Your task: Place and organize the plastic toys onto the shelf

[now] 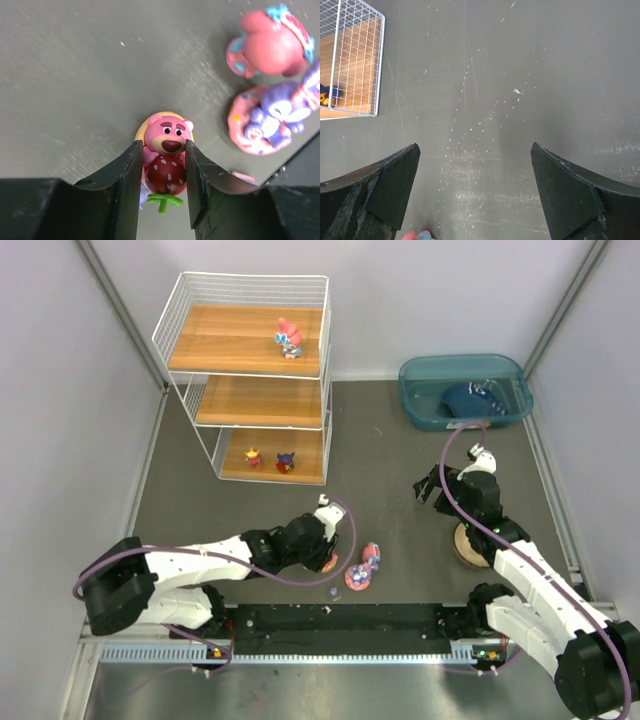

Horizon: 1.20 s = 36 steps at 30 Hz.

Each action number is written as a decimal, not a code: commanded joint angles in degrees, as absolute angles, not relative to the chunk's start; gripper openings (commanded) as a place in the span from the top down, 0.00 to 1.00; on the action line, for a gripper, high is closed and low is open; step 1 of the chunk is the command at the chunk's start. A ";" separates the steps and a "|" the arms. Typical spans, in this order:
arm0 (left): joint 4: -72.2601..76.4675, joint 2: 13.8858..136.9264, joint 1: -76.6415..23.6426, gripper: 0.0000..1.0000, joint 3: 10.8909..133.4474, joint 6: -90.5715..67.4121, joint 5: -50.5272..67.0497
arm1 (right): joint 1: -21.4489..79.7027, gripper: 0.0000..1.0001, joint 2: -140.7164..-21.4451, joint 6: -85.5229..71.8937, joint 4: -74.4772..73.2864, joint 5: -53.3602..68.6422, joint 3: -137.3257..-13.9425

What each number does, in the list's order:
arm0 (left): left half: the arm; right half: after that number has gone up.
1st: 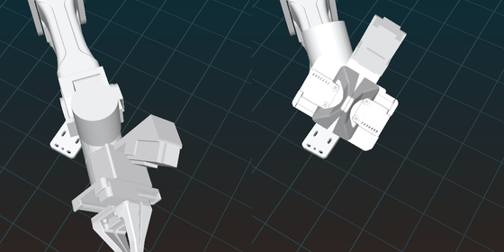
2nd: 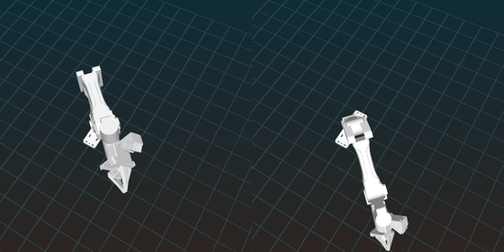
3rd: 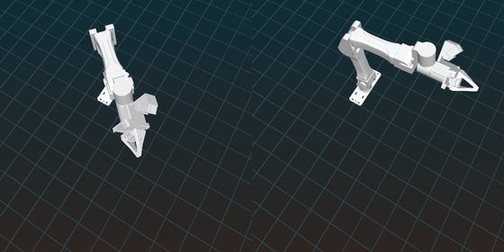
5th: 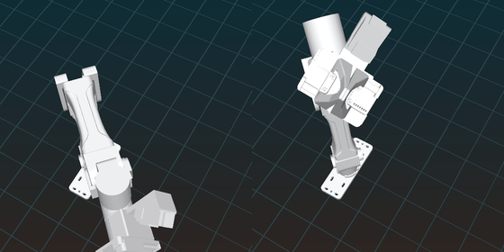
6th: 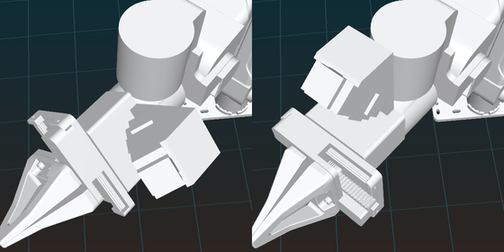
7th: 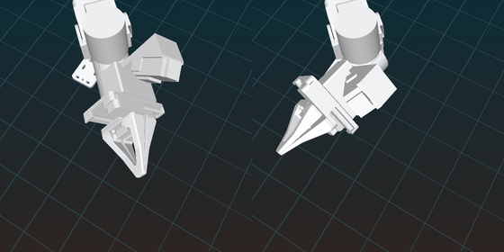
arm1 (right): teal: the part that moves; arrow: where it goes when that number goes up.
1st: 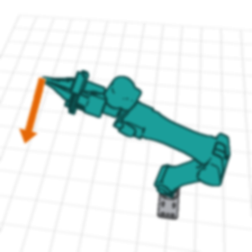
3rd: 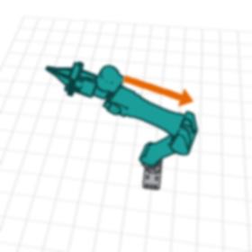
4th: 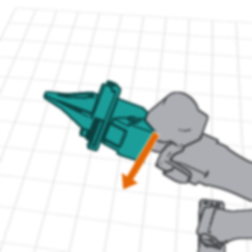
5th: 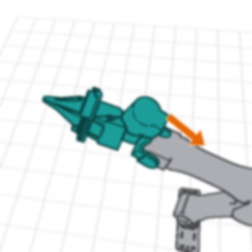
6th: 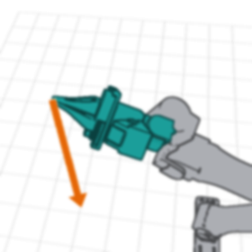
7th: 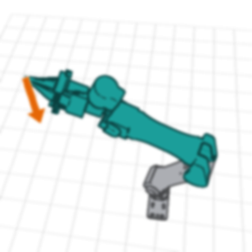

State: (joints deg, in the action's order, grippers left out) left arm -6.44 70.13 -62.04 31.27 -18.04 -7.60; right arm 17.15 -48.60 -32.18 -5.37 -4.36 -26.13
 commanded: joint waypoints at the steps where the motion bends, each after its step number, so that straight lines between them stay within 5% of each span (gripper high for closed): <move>1: -3.26 74.08 -59.24 1.00 35.50 -16.96 -10.55 | 17.58 0.06 -48.08 -32.43 -3.60 -4.22 -26.37; 8: -2.37 81.55 -55.99 0.99 41.74 -15.21 -8.62 | 17.58 0.06 -48.08 -32.34 -4.04 -4.74 -26.63; 29: -5.45 73.66 -55.28 0.36 39.82 -15.56 -8.35 | 17.58 0.05 -48.08 -32.08 -4.13 -4.84 -26.63; 36: -6.59 71.90 -55.28 0.33 38.15 -15.03 -5.72 | 17.58 0.05 -48.25 -32.17 -4.13 -4.83 -26.54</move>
